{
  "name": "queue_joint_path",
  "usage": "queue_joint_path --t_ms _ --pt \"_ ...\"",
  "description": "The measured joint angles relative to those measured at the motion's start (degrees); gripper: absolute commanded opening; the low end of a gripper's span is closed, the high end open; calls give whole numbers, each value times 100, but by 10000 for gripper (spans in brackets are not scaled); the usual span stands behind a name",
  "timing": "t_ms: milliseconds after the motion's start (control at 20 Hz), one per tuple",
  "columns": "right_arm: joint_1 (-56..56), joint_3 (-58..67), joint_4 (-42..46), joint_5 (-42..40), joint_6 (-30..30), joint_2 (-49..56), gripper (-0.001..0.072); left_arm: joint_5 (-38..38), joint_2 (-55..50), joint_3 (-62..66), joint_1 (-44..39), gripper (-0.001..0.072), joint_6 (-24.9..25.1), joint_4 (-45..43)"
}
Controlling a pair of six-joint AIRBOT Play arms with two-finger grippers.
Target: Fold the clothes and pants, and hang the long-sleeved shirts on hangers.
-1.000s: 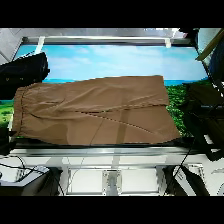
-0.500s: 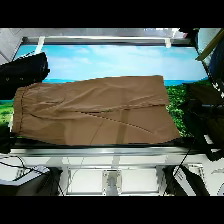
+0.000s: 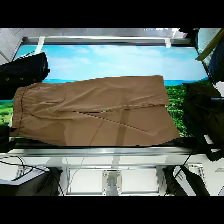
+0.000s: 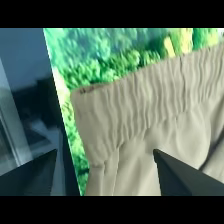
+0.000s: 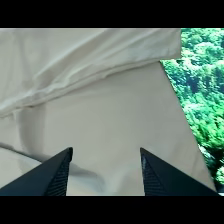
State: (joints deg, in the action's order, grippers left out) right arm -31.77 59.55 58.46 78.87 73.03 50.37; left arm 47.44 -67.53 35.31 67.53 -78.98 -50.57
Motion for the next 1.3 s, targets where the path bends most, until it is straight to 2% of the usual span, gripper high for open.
queue_joint_path --t_ms 250,400,450,550,600,650,950,1150,1300 --pt "0 98 354 192 -2 0 473 297 -221 68 293 596 83 2" --pt "0 116 428 221 -2 0 473 352 -514 83 236 573 367 527" --pt "0 118 437 243 -2 0 473 356 -608 83 186 460 509 754" --pt "0 120 448 297 0 0 472 282 -730 79 94 288 730 1038" --pt "0 120 455 354 4 0 470 188 -769 79 46 106 813 1196" --pt "0 120 459 391 15 0 444 179 -785 83 17 18 896 1316" --pt "-55 -52 629 820 92 -55 440 170 -470 144 -42 17 1292 1279" --pt "-638 -1263 710 841 181 -326 441 260 -11 192 -46 17 1349 745" --pt "-1250 -2262 525 527 219 -367 441 280 227 201 -48 17 1366 511"
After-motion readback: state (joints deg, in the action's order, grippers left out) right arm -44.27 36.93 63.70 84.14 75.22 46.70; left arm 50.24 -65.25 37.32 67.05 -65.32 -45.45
